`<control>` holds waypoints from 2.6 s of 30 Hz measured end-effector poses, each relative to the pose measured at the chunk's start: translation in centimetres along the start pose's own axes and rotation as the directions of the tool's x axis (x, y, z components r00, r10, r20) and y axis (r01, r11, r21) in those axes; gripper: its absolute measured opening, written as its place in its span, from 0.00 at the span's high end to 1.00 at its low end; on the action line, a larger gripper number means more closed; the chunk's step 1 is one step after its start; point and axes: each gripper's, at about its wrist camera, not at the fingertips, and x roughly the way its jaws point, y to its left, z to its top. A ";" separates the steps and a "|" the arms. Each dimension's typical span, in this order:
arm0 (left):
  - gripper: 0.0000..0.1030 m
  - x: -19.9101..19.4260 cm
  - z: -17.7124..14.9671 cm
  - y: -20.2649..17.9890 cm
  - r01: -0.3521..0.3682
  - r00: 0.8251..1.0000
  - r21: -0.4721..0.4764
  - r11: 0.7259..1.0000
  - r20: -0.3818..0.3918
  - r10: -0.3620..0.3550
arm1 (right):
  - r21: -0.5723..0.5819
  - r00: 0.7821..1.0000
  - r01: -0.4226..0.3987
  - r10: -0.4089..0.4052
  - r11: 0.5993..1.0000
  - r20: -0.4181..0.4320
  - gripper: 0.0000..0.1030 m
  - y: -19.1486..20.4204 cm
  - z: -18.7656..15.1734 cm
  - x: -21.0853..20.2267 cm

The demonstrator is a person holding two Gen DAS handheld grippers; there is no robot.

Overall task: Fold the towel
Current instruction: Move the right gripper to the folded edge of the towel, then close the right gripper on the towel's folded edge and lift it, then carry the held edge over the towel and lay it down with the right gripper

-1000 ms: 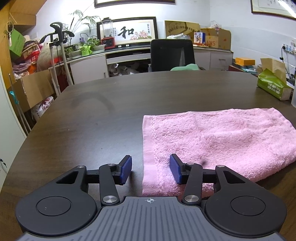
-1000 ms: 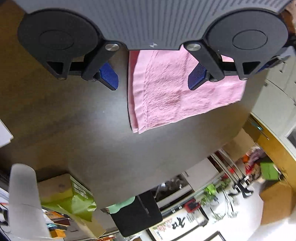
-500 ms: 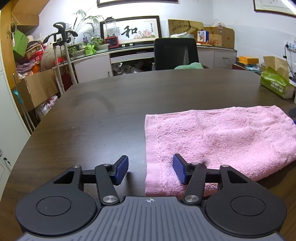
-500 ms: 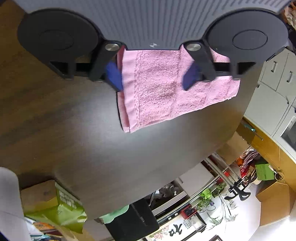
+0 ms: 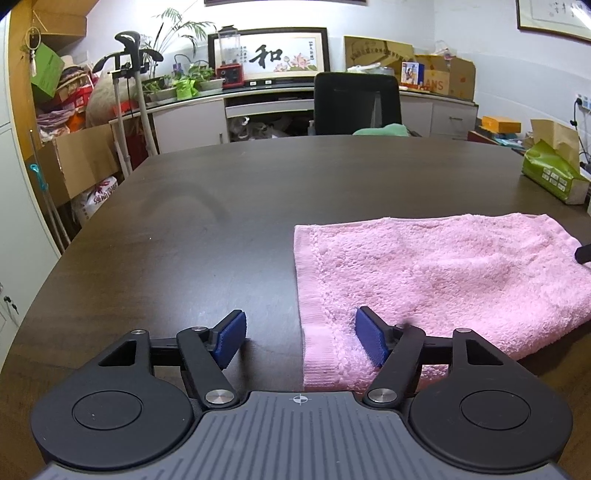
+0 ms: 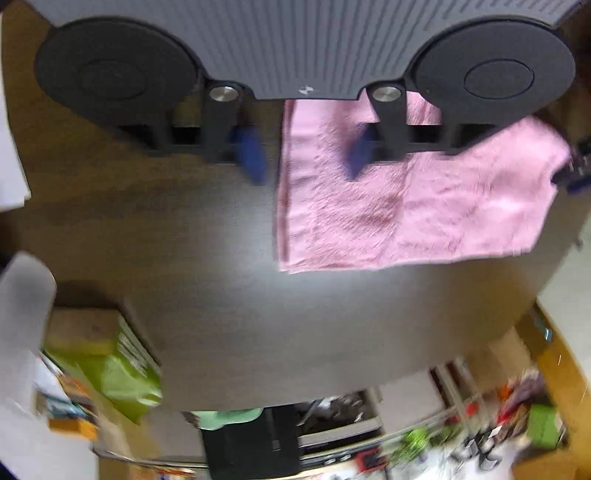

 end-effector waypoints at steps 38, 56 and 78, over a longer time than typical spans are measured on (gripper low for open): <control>0.16 0.3 0.0 1.0 0.010 0.999 -0.051 0.999 -0.031 -0.011 | 0.264 0.960 -0.268 0.234 0.927 0.151 0.94 -5.2 1.0 -0.1; 0.09 0.5 0.0 1.1 0.012 0.999 -0.037 0.999 -0.030 -0.013 | 0.312 0.880 -0.464 0.391 0.829 0.270 0.95 -6.0 1.7 -1.8; 0.04 0.5 -0.4 1.2 0.016 0.999 -0.045 0.999 -0.030 -0.018 | 0.212 0.765 -0.633 0.643 0.745 0.023 0.95 14.3 4.3 6.8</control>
